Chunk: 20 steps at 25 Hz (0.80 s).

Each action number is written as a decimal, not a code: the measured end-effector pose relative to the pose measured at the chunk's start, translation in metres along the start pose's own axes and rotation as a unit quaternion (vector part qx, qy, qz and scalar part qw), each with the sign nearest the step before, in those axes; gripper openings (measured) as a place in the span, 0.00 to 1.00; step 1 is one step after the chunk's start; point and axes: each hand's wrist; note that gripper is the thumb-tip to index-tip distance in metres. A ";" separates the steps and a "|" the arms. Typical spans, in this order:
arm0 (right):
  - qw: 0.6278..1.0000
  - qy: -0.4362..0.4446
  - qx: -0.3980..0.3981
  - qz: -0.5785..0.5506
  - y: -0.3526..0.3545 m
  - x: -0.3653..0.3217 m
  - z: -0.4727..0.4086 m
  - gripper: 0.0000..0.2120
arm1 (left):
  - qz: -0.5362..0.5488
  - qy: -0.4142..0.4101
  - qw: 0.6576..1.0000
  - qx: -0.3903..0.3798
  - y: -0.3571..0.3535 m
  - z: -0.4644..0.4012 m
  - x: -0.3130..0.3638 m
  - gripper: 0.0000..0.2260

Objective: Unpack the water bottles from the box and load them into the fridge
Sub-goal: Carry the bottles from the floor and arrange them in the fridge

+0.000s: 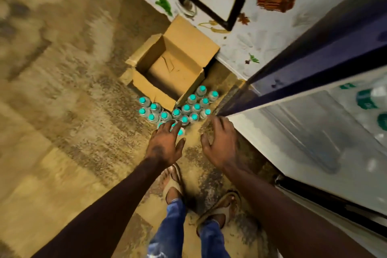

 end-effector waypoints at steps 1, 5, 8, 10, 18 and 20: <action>1.000 0.008 -0.004 0.008 -0.009 -0.009 -0.011 0.28 | 0.007 0.013 1.000 0.004 0.002 -0.007 -0.014 0.28; 0.999 0.036 -0.028 0.019 -0.053 -0.036 -0.050 0.28 | 0.054 0.100 0.993 0.011 -0.002 -0.044 -0.069 0.29; 0.997 0.066 -0.038 0.010 -0.092 -0.050 -0.078 0.27 | 0.103 0.176 0.979 0.027 -0.010 -0.079 -0.107 0.26; 0.995 0.080 -0.050 0.011 -0.114 -0.054 -0.096 0.27 | 0.115 0.192 0.974 0.036 -0.015 -0.104 -0.123 0.23; 0.991 0.112 -0.070 0.009 -0.223 -0.034 -0.161 0.25 | 0.109 0.226 0.966 0.064 -0.063 -0.229 -0.162 0.20; 0.992 0.104 -0.076 0.002 -0.242 -0.025 -0.169 0.25 | 0.098 0.246 0.963 0.058 -0.078 -0.248 -0.168 0.21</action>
Point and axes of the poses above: each hand's wrist, its own z-axis away from the middle knuckle, its own y-axis out of the back of the hand, x = y × z, and after that the axes turned 14 degrees about y, right-handed
